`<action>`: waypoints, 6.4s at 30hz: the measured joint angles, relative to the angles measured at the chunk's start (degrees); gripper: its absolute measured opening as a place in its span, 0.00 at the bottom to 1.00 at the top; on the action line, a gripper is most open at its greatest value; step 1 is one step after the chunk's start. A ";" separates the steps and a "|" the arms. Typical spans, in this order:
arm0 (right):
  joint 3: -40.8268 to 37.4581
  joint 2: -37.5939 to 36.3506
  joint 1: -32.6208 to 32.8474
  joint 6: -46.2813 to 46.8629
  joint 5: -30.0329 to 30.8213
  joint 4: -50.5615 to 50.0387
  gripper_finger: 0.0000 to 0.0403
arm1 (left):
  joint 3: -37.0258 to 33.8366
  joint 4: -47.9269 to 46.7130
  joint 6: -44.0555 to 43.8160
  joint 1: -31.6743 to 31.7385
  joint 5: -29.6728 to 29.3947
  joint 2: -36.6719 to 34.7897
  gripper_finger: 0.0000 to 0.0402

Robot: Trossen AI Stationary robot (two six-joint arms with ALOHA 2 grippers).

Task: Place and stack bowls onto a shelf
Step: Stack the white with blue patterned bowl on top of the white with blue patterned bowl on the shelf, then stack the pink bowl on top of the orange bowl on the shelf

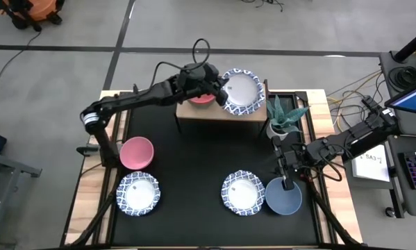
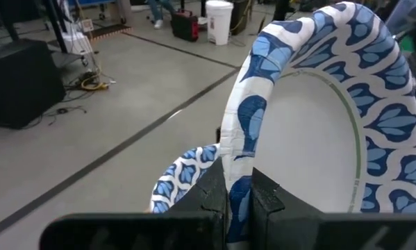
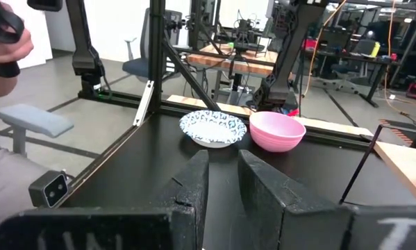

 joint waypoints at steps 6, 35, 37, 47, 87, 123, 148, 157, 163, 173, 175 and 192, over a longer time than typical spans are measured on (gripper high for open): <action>0.00 0.00 0.00 -0.02 -0.03 0.00 0.17 | 0.64 0.00 -0.05 1.25 -1.17 1.33 0.00; 0.04 0.11 -0.02 -1.58 -1.31 2.19 0.17 | 1.04 5.34 -2.82 2.75 -1.44 4.48 0.08; 0.04 0.11 -0.02 -1.62 -1.31 2.20 0.17 | 1.04 5.46 -2.82 2.75 -1.44 4.50 0.11; 0.04 0.11 -0.01 -2.01 -1.29 2.21 0.17 | 1.04 5.58 -2.70 2.75 -1.40 4.50 0.25; 3.85 8.98 -4.85 16.25 21.73 -1.04 0.17 | -18.08 -11.93 7.99 -13.78 7.61 -30.40 0.39; 68.13 55.40 -58.94 4.23 -17.81 -45.05 0.02 | -44.97 0.22 5.69 -17.44 7.52 -52.22 0.39; 62.43 41.59 -46.17 5.22 -17.35 -50.13 0.02 | -45.23 -12.13 -6.42 -17.44 7.50 -52.22 0.39; 50.80 32.42 -30.07 10.71 -8.51 -47.33 0.02 | -44.72 -34.70 -27.96 -17.40 0.36 -48.98 0.39; 40.63 26.39 -21.95 14.78 -2.48 -40.65 0.02 | -44.45 -49.09 -39.57 -18.30 1.83 -42.66 0.39; 28.93 20.09 -16.98 15.89 -0.23 -28.06 0.02 | -44.49 -58.27 -45.62 -20.24 4.36 -33.01 0.39; 28.05 19.29 -16.98 16.09 -0.20 -27.90 0.02 | -44.49 -57.95 -45.69 -20.31 4.92 -32.02 0.39; 25.14 18.82 -16.98 16.48 -0.23 -27.77 0.02 | -46.26 -53.81 -50.50 -22.94 3.04 -24.58 0.37</action>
